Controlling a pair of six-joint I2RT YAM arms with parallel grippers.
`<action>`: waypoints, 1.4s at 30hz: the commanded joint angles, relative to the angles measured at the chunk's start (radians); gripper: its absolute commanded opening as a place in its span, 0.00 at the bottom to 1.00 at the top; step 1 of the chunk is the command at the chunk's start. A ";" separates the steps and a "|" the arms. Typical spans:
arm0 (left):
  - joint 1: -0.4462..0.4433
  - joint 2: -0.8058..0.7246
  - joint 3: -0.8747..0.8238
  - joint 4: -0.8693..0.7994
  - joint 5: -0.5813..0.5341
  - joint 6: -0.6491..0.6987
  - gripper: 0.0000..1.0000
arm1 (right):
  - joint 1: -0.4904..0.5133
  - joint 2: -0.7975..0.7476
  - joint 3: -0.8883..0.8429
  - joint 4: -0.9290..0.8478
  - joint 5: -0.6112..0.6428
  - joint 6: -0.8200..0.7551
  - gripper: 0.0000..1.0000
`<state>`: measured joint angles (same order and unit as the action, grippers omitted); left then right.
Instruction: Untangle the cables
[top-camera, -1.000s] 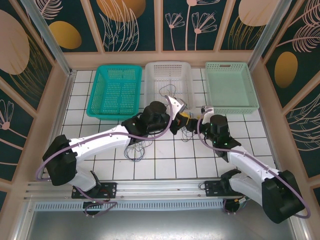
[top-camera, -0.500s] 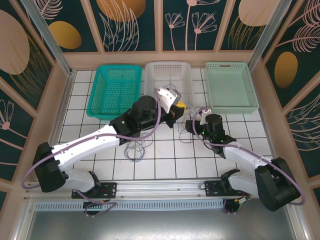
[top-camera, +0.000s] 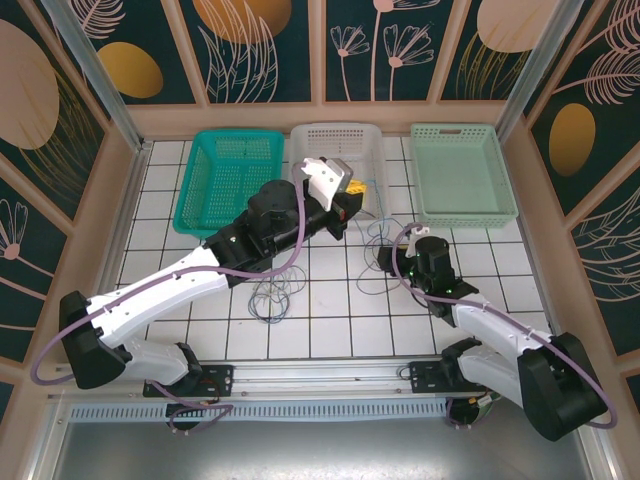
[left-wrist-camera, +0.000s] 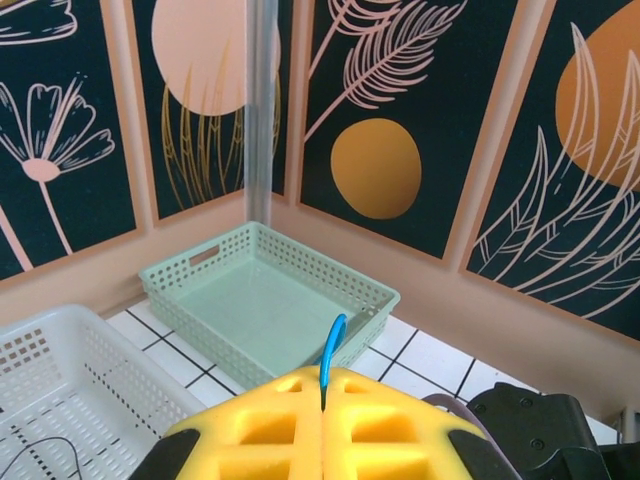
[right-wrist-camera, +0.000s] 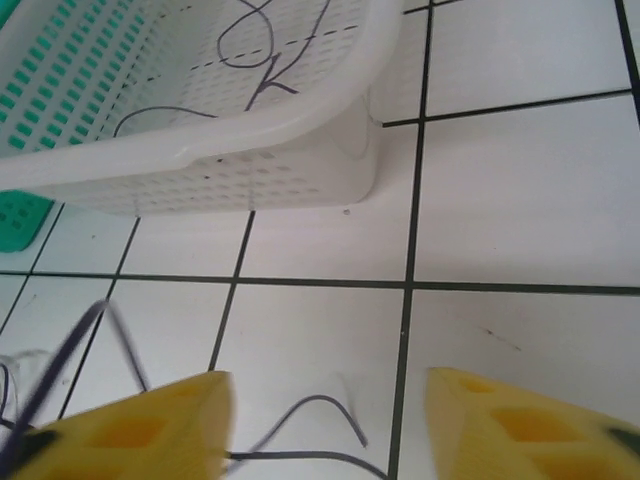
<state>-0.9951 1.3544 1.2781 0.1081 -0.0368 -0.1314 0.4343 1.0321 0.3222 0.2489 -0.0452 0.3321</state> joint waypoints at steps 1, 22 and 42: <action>-0.005 -0.055 0.015 0.038 -0.031 0.030 0.05 | -0.031 0.015 -0.023 -0.022 0.020 0.054 0.38; -0.004 -0.107 -0.037 0.028 -0.044 0.018 0.07 | -0.131 0.006 -0.059 0.025 -0.088 0.127 0.33; -0.005 -0.069 -0.054 0.021 -0.034 -0.009 0.08 | -0.126 -0.318 -0.032 -0.087 -0.133 -0.049 0.72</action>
<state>-0.9951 1.2816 1.2327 0.1081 -0.0864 -0.1249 0.3084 0.7353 0.2668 0.1989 -0.1478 0.3290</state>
